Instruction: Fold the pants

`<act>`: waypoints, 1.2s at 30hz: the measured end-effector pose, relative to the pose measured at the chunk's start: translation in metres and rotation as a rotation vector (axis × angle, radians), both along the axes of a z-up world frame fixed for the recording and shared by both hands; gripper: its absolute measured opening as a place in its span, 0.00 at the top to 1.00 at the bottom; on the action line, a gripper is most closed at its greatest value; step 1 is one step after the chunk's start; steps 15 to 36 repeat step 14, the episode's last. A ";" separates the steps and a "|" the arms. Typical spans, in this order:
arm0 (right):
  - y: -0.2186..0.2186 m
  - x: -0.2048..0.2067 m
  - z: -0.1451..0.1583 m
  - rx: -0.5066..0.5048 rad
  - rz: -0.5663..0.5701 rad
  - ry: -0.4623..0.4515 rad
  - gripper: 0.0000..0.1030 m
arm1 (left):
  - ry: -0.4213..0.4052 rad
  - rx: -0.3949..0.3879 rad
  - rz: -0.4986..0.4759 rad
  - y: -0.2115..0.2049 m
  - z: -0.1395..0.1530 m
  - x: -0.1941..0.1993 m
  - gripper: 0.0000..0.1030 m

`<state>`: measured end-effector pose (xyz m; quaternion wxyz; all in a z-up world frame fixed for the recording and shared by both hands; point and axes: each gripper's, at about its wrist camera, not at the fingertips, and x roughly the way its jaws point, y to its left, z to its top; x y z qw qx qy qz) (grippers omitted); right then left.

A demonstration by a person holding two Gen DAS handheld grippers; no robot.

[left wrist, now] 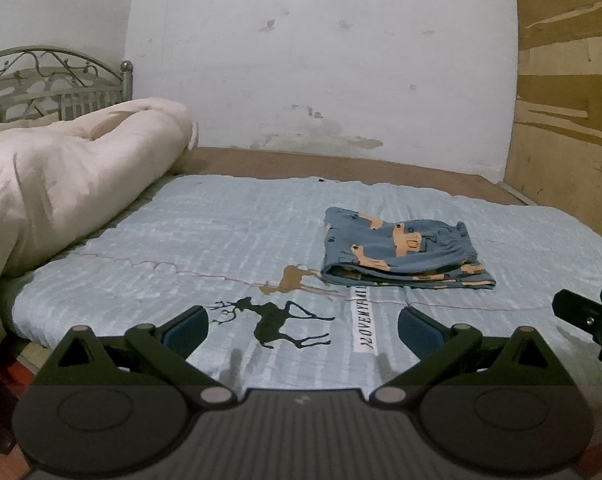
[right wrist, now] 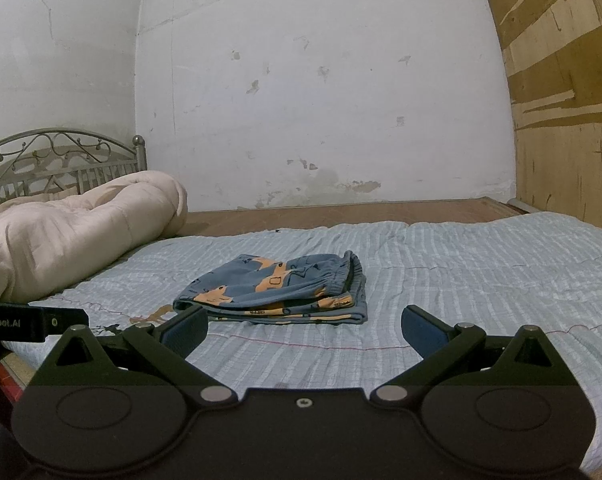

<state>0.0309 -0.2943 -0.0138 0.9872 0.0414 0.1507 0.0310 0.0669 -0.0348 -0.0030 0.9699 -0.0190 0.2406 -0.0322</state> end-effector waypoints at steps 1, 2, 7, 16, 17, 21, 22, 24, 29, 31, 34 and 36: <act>0.001 0.000 0.000 0.000 0.001 0.001 0.01 | 0.000 0.000 0.003 0.001 0.000 0.000 0.01; 0.001 0.000 0.000 0.000 0.003 0.001 0.01 | -0.001 0.002 0.006 0.001 0.000 0.000 0.01; 0.002 -0.001 0.000 0.002 0.007 0.003 0.01 | -0.005 0.005 0.009 0.003 0.000 -0.001 0.01; 0.002 -0.001 0.000 0.003 0.006 0.003 0.01 | -0.005 0.005 0.006 0.002 0.000 -0.001 0.01; 0.002 -0.001 0.000 0.003 0.006 0.003 0.01 | -0.005 0.005 0.006 0.002 0.000 -0.001 0.01; 0.002 -0.001 0.000 0.003 0.006 0.003 0.01 | -0.005 0.005 0.006 0.002 0.000 -0.001 0.01; 0.002 -0.001 0.000 0.003 0.006 0.003 0.01 | -0.005 0.005 0.006 0.002 0.000 -0.001 0.01; 0.002 -0.001 0.000 0.003 0.006 0.003 0.01 | -0.005 0.005 0.006 0.002 0.000 -0.001 0.01; 0.002 -0.001 0.000 0.003 0.006 0.003 0.01 | -0.005 0.005 0.006 0.002 0.000 -0.001 0.01; 0.002 -0.001 0.000 0.003 0.006 0.003 0.01 | -0.005 0.005 0.006 0.002 0.000 -0.001 0.01; 0.002 -0.001 0.000 0.003 0.006 0.003 0.01 | -0.005 0.005 0.006 0.002 0.000 -0.001 0.01; 0.002 -0.001 0.000 0.003 0.006 0.003 0.01 | -0.005 0.005 0.006 0.002 0.000 -0.001 0.01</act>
